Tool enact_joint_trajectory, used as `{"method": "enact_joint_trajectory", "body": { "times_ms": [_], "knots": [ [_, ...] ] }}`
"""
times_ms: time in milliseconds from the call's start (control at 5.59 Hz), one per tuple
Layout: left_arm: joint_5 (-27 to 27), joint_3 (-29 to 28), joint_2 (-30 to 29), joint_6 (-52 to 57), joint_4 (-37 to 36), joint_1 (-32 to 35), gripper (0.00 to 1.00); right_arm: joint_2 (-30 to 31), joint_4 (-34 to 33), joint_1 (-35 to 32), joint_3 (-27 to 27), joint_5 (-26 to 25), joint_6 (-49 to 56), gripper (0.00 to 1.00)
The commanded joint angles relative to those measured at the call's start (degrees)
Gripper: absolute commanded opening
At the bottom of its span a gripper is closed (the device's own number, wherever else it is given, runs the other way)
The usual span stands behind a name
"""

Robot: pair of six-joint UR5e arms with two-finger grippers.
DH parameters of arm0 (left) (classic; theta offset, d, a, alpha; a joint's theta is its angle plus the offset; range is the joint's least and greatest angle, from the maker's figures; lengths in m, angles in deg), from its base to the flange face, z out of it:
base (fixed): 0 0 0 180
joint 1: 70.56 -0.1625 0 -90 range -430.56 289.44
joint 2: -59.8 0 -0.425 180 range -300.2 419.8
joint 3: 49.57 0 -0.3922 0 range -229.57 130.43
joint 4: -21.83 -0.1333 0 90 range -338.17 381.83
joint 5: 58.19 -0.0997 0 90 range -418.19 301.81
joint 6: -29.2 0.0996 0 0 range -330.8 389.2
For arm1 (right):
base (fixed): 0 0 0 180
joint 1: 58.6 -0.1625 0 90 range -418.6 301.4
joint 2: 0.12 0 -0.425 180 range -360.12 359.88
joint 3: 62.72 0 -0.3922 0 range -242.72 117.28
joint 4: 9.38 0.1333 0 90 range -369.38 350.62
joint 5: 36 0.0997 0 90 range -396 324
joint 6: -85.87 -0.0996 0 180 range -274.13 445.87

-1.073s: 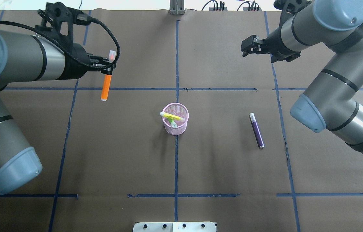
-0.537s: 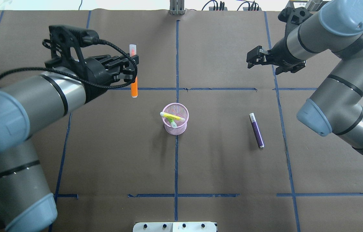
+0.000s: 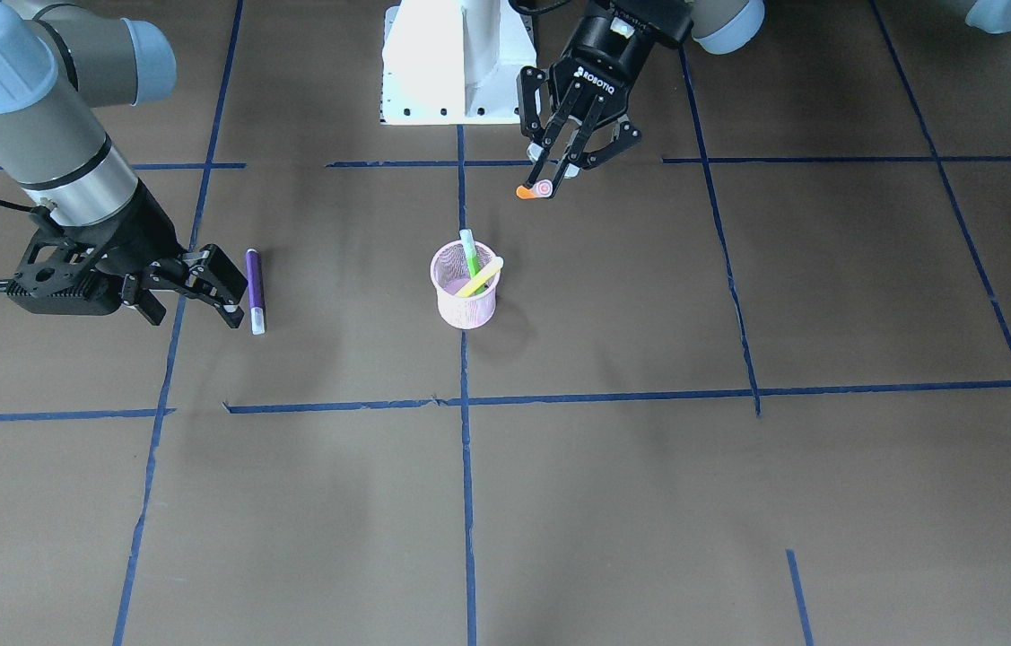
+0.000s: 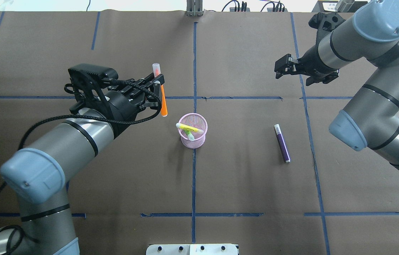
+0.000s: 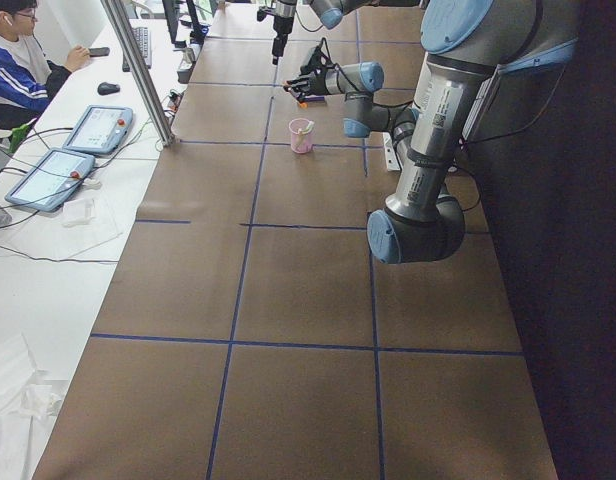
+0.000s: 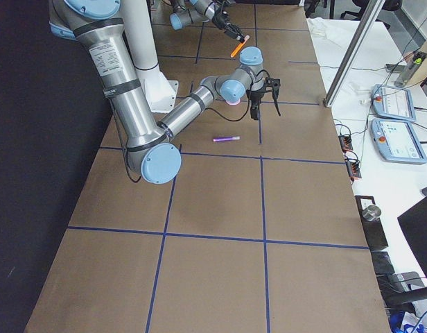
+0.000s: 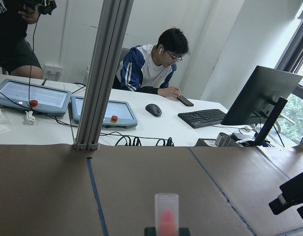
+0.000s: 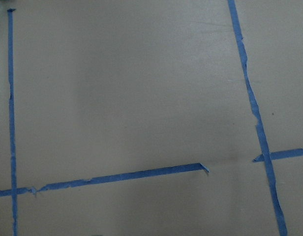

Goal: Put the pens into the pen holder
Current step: 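Carry the orange marker over the pink cup and release it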

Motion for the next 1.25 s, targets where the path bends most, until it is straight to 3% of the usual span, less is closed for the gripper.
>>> {"method": "enact_joint_trajectory", "body": {
  "times_ms": [0, 179, 358, 1073],
  "knots": [
    [-6.6, -14.6, -2.0, 0.0, 18.4, -1.9, 0.00, 0.5, -0.1, -0.4, -0.2, 1.9, 0.0, 1.00],
    [-9.5, -18.9, -3.9, -0.1, 22.7, -3.1, 0.00, 1.4, -2.3, -1.0, -0.2, 4.1, 0.0, 1.00],
    [-10.6, -19.5, -5.1, -0.1, 23.2, -3.9, 0.00, 1.5, -4.4, -2.4, -0.2, 8.0, 0.0, 1.00],
    [-10.4, -26.8, -10.1, 0.4, 22.8, -4.2, 0.00, 1.6, -5.5, -2.1, -0.1, 8.4, 0.0, 1.00]
  ]
}}
